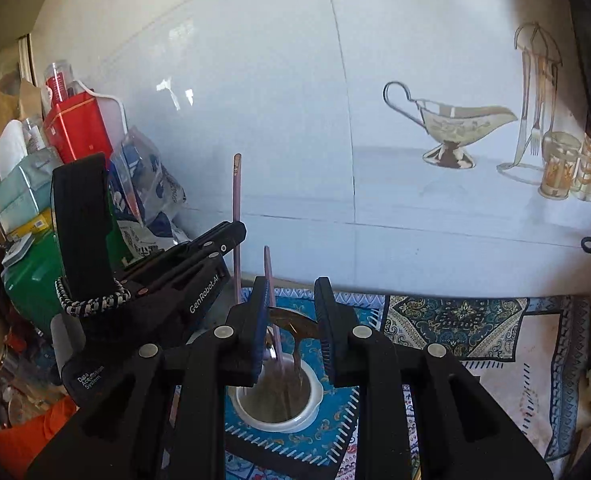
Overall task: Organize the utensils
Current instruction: 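Lower the gold spoon and pink chopstick into the white cup and open both grippers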
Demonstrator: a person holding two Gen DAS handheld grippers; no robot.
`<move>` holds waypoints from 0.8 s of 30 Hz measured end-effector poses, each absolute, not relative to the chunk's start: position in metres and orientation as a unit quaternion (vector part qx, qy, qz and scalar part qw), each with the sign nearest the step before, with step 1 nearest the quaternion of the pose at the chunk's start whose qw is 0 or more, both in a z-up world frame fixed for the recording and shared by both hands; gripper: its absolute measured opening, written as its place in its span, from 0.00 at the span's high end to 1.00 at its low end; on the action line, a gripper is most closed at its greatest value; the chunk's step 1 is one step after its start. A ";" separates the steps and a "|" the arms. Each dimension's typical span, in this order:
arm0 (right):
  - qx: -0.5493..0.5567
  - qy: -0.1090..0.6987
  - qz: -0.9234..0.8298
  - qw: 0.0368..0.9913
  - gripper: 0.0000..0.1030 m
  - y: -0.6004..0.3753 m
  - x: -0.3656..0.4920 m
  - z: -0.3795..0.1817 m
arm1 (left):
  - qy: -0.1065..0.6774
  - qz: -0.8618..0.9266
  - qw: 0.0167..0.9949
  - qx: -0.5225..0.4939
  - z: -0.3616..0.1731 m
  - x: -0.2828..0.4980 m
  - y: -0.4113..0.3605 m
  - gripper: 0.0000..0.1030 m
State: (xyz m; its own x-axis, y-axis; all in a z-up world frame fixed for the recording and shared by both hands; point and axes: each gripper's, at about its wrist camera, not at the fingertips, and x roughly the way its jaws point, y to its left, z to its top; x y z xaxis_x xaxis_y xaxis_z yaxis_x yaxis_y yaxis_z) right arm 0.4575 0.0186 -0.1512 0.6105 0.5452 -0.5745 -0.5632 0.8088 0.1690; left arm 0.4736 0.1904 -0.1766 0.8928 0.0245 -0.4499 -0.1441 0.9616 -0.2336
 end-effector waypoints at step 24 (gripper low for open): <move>-0.044 0.358 0.320 0.876 0.79 -0.006 0.443 -0.158 | 0.308 0.035 0.944 -0.112 -0.169 0.394 0.161 0.87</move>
